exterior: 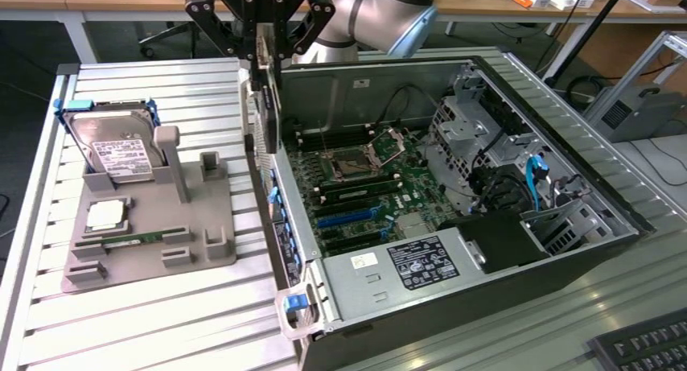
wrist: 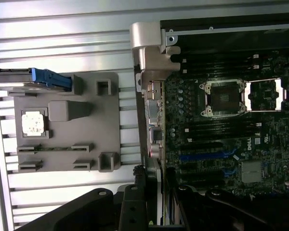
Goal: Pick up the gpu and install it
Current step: 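Pick up the gpu and move the gpu toward the slot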
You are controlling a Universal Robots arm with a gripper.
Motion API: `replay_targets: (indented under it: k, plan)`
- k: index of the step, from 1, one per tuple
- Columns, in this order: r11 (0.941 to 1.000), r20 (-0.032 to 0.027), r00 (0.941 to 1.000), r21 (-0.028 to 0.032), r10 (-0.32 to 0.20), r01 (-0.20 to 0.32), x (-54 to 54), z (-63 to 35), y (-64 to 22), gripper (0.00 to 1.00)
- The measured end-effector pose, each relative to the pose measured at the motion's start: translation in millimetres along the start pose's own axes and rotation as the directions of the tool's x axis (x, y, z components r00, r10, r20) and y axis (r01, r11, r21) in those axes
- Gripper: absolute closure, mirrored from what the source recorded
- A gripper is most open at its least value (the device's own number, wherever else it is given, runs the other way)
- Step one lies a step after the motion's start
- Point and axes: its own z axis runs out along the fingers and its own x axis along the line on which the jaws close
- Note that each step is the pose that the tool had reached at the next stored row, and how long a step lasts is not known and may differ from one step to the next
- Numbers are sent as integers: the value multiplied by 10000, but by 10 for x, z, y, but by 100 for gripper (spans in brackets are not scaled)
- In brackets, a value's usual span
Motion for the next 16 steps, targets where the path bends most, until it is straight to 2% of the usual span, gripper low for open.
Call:
replay_targets:
  k: [16]
  plan:
    - [10000,0,10000,0,0,0,-128,4,10,73]
